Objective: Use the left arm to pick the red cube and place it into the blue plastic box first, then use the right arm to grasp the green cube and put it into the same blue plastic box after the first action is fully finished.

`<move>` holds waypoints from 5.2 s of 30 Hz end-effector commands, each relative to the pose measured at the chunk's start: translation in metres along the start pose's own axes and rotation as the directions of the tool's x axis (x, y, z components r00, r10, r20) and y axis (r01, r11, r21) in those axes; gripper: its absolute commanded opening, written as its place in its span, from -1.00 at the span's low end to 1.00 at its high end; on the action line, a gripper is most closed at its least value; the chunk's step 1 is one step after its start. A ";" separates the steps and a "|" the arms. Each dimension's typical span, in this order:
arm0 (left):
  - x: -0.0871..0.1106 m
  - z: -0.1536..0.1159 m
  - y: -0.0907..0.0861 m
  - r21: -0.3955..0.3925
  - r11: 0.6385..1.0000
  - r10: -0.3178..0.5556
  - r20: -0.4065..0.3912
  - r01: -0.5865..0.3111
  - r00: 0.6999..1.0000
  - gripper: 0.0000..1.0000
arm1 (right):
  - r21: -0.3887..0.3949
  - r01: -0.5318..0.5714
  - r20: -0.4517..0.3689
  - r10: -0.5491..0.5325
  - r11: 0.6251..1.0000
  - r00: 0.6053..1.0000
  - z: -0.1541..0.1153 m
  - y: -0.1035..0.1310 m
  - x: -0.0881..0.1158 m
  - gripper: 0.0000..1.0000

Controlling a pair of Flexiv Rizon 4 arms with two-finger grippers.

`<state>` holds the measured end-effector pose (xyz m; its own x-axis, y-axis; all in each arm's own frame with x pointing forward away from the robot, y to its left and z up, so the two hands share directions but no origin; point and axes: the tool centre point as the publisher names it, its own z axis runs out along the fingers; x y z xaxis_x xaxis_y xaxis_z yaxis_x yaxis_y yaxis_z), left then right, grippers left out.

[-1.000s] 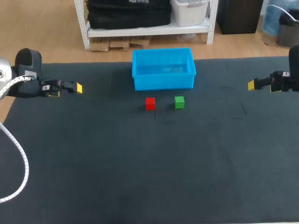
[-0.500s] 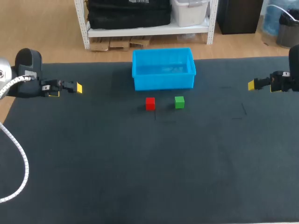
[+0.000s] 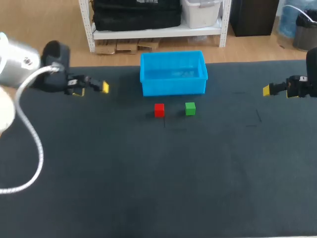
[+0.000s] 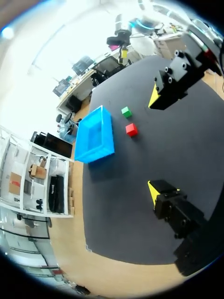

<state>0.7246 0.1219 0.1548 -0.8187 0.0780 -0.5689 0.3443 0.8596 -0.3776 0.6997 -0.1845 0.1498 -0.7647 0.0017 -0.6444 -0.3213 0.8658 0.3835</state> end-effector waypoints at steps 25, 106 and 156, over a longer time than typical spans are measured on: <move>-0.030 0.057 -0.029 -0.158 0.987 -0.005 -0.139 -0.017 0.990 1.00 | -0.002 0.001 -0.002 -0.001 1.000 1.000 0.000 -0.001 0.000 1.00; -0.008 0.228 -0.054 -0.459 0.883 -0.293 -0.376 0.098 0.879 1.00 | -0.002 0.001 -0.002 -0.001 1.000 1.000 0.000 -0.001 0.000 1.00; -0.011 0.200 -0.063 -0.466 0.880 -0.265 -0.328 0.089 0.907 -1.00 | -0.002 0.001 -0.002 -0.001 1.000 1.000 0.000 -0.001 0.000 1.00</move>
<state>0.8168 -0.0422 0.0224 -0.9882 0.0052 -0.1528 0.0104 0.9994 -0.0337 0.6998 -0.1844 0.1496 -0.7648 0.0017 -0.6443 -0.3212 0.8658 0.3836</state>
